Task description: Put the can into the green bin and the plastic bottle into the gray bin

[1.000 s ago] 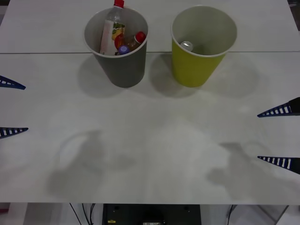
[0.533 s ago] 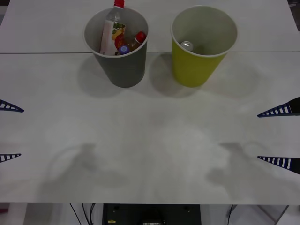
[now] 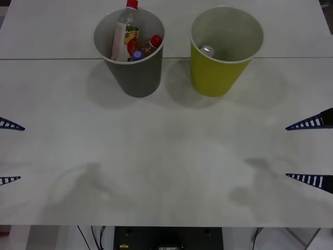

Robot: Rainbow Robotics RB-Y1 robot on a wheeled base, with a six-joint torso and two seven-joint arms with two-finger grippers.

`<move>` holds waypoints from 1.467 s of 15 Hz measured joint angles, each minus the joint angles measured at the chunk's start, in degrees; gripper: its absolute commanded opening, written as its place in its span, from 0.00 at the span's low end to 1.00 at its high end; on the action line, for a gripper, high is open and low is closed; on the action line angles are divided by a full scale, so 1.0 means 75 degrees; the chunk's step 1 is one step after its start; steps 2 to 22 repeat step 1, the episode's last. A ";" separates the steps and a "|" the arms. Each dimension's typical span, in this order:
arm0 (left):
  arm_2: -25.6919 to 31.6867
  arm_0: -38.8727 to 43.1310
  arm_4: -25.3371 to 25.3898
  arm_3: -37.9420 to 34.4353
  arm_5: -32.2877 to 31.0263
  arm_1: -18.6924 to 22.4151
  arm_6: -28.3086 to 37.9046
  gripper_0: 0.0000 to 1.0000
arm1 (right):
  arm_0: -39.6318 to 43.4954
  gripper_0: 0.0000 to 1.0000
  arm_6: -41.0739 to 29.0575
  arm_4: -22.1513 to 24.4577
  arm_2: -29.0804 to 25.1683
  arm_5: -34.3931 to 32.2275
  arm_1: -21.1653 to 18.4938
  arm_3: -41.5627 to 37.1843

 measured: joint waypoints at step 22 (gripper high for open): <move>0.0000 0.0000 -0.0001 0.0000 0.0000 0.0000 0.0000 1.00 | 0.0000 1.00 0.0000 0.0000 0.0000 0.0000 0.0000 0.0000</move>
